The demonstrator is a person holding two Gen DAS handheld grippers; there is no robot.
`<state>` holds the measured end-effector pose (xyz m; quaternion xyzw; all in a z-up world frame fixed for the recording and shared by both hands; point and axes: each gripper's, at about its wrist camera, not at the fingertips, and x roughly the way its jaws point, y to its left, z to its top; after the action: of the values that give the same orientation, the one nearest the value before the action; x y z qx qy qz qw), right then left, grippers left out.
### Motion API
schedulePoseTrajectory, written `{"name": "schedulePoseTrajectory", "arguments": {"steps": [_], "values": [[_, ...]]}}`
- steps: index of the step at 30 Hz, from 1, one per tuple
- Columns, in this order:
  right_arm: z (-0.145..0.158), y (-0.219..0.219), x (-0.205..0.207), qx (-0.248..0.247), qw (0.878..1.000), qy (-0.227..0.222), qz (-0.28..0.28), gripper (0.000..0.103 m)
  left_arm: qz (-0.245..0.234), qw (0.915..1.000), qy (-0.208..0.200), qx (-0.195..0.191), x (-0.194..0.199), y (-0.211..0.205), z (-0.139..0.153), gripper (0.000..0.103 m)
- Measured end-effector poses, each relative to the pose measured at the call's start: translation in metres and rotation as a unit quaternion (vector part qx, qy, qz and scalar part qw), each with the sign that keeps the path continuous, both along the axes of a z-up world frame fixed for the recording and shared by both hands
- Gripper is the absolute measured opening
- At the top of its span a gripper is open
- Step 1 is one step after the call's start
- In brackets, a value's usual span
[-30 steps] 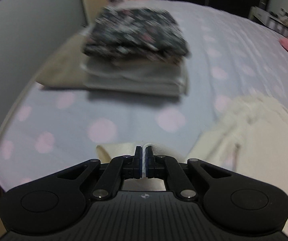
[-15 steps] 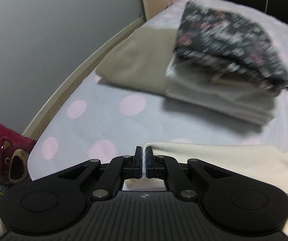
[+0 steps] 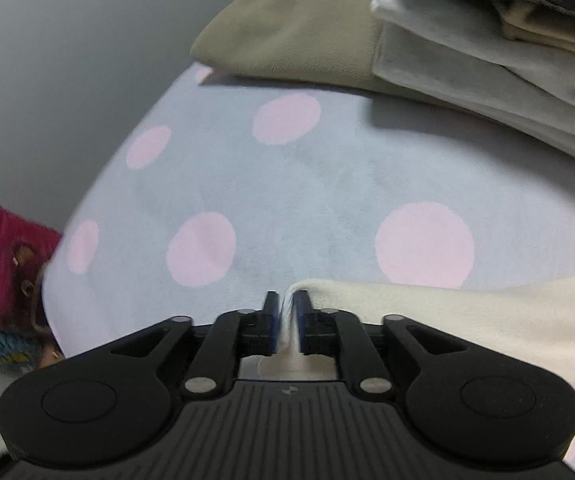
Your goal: Fold clothes
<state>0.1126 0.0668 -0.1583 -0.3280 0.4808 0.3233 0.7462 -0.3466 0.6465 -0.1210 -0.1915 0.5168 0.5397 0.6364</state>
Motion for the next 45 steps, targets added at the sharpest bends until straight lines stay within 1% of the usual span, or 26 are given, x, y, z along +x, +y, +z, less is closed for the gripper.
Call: {"name": "schedulePoseTrajectory", "arguments": {"steps": [1,3,6,7,8,10,12,14,16,18,20,24,25,28,31,35,36,37,38,39,40,41,42,44,45], "values": [[0.002,-0.001,0.001,0.007,1.000,0.002,-0.001,0.061,-0.007,0.9999,-0.001,0.011,0.002,-0.004,0.006,0.026],[0.012,-0.003,0.004,0.034,0.999,0.007,-0.010,0.061,-0.023,0.9991,-0.016,0.031,0.006,-0.014,0.021,0.035],[0.027,-0.007,0.009,0.074,0.997,0.014,-0.024,0.061,-0.064,0.9956,-0.056,0.039,0.020,-0.034,0.045,0.036],[0.032,-0.008,0.011,0.087,0.996,0.017,-0.029,0.061,-0.086,0.9928,-0.075,0.037,0.028,-0.043,0.052,0.036],[0.036,-0.008,0.014,0.104,0.994,0.024,-0.033,0.058,-0.110,0.9890,-0.093,0.034,0.039,-0.052,0.059,0.036],[0.045,-0.008,0.021,0.137,0.989,0.038,-0.040,0.055,-0.159,0.9788,-0.125,0.030,0.064,-0.072,0.070,0.036],[0.051,-0.005,0.031,0.155,0.986,0.037,-0.046,0.050,-0.209,0.9647,-0.158,0.023,0.093,-0.092,0.079,0.036],[0.056,-0.002,0.040,0.171,0.983,0.032,-0.050,0.045,-0.249,0.9507,-0.185,0.012,0.124,-0.109,0.081,0.036],[0.057,0.004,0.050,0.184,0.981,0.028,-0.047,0.044,-0.280,0.9391,-0.199,-0.002,0.159,-0.123,0.075,0.036],[0.055,0.011,0.060,0.193,0.980,0.025,-0.046,0.044,-0.312,0.9283,-0.202,-0.015,0.196,-0.135,0.065,0.036],[0.051,0.021,0.069,0.195,0.979,0.028,-0.040,0.044,-0.335,0.9206,-0.199,-0.025,0.230,-0.144,0.053,0.036],[0.041,0.044,0.084,0.205,0.978,0.034,-0.024,0.044,-0.356,0.9106,-0.204,-0.051,0.287,-0.144,0.022,0.036],[0.038,0.050,0.088,0.208,0.977,0.036,-0.022,0.044,-0.361,0.9085,-0.202,-0.060,0.302,-0.141,0.013,0.036],[0.029,0.071,0.101,0.216,0.976,0.038,-0.013,0.044,-0.376,0.9047,-0.188,-0.067,0.335,-0.133,-0.012,0.036],[0.018,0.094,0.114,0.221,0.974,0.038,0.002,0.044,-0.383,0.9012,-0.187,-0.081,0.353,-0.132,-0.031,0.036],[0.001,0.117,0.130,0.218,0.975,0.044,0.008,0.044,-0.383,0.8963,-0.201,-0.097,0.358,-0.129,-0.048,0.035],[-0.003,0.120,0.132,0.219,0.974,0.051,0.007,0.044,-0.385,0.8942,-0.207,-0.099,0.359,-0.129,-0.050,0.034],[-0.008,0.123,0.134,0.220,0.974,0.058,0.007,0.043,-0.388,0.8907,-0.215,-0.098,0.358,-0.130,-0.051,0.028],[-0.013,0.126,0.136,0.220,0.973,0.065,0.006,0.039,-0.392,0.8879,-0.220,-0.099,0.358,-0.131,-0.051,0.025],[-0.018,0.128,0.137,0.221,0.973,0.071,0.006,0.037,-0.394,0.8859,-0.223,-0.100,0.359,-0.133,-0.051,0.017],[-0.020,0.129,0.134,0.222,0.973,0.067,0.009,0.036,-0.397,0.8836,-0.226,-0.101,0.359,-0.135,-0.051,0.008],[-0.022,0.129,0.131,0.223,0.973,0.063,0.012,0.027,-0.402,0.8818,-0.226,-0.099,0.360,-0.137,-0.051,0.007],[-0.021,0.129,0.130,0.222,0.973,0.062,0.013,0.020,-0.406,0.8821,-0.221,-0.091,0.361,-0.141,-0.049,0.006],[-0.020,0.128,0.127,0.222,0.973,0.058,0.016,0.013,-0.412,0.8825,-0.216,-0.072,0.361,-0.146,-0.043,0.005],[-0.017,0.127,0.126,0.224,0.973,0.050,0.016,0.012,-0.412,0.8827,-0.217,-0.061,0.361,-0.148,-0.038,0.004]]}}
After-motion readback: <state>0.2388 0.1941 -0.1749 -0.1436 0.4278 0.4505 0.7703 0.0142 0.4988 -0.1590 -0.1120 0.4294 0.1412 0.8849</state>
